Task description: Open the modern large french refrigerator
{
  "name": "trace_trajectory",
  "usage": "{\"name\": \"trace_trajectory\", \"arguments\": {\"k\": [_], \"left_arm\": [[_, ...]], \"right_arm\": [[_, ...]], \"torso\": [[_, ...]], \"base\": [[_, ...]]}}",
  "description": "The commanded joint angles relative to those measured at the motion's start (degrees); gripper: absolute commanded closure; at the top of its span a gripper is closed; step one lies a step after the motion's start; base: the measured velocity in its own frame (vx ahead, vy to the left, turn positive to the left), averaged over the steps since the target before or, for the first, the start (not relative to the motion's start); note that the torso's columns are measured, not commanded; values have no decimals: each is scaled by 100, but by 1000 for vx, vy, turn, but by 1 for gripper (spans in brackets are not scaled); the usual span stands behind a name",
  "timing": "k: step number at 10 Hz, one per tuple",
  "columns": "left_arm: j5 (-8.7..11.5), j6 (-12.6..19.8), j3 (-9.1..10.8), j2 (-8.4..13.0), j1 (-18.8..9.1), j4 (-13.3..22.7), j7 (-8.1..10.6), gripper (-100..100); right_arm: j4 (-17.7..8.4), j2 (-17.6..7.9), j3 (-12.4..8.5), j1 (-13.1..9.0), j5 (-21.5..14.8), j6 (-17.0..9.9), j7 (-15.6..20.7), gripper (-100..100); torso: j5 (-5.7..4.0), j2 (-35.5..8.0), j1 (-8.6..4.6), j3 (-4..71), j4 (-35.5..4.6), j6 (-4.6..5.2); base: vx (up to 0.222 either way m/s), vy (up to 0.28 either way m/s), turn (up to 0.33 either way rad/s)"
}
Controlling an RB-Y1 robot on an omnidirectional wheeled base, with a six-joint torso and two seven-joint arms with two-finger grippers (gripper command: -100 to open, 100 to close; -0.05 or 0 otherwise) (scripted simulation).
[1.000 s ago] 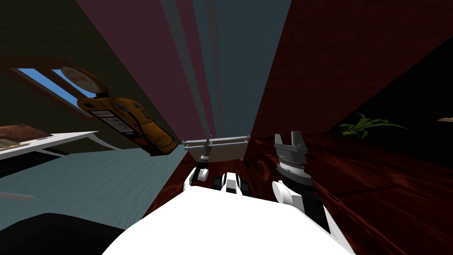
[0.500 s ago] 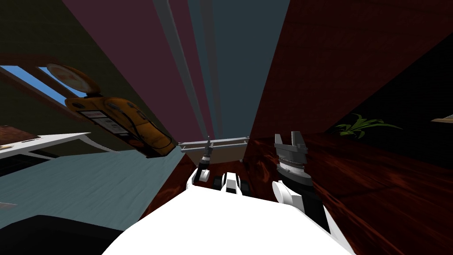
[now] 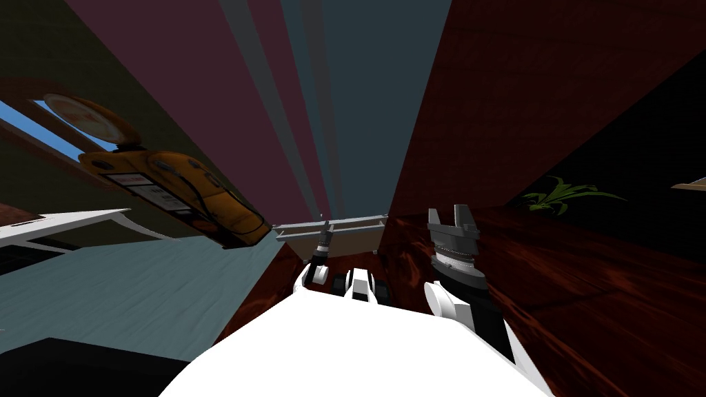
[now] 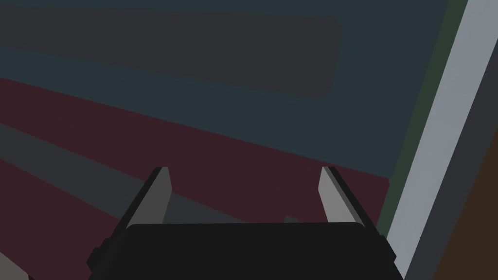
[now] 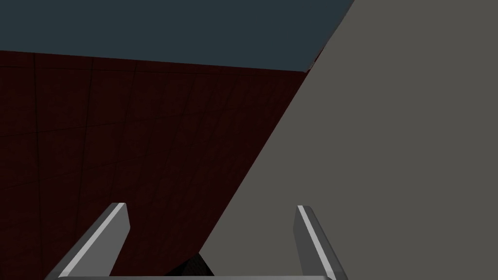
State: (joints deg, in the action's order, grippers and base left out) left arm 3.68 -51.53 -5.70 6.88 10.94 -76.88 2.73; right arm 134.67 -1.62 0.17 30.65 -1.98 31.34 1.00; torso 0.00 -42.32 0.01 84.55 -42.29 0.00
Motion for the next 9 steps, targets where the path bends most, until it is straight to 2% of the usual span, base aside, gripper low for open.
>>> {"name": "trace_trajectory", "arguments": {"k": [1,6,9], "left_arm": [[10,-177,-13,-41,-96,343,41,-100],[44,-618,-41,-100,-373,1255,158,-100],[58,-803,-53,-131,-488,1634,207,-100]], "right_arm": [[0,0,0,0,0,0,0,0],[0,0,0,0,0,0,0,0],[0,0,0,0,0,0,0,0]], "torso": [[-1,4,-2,2,1,0],[0,7,0,5,2,0],[0,-2,1,-1,0,0]], "base": [[52,-24,-11],[74,-33,-21],[59,-23,-17]]}}
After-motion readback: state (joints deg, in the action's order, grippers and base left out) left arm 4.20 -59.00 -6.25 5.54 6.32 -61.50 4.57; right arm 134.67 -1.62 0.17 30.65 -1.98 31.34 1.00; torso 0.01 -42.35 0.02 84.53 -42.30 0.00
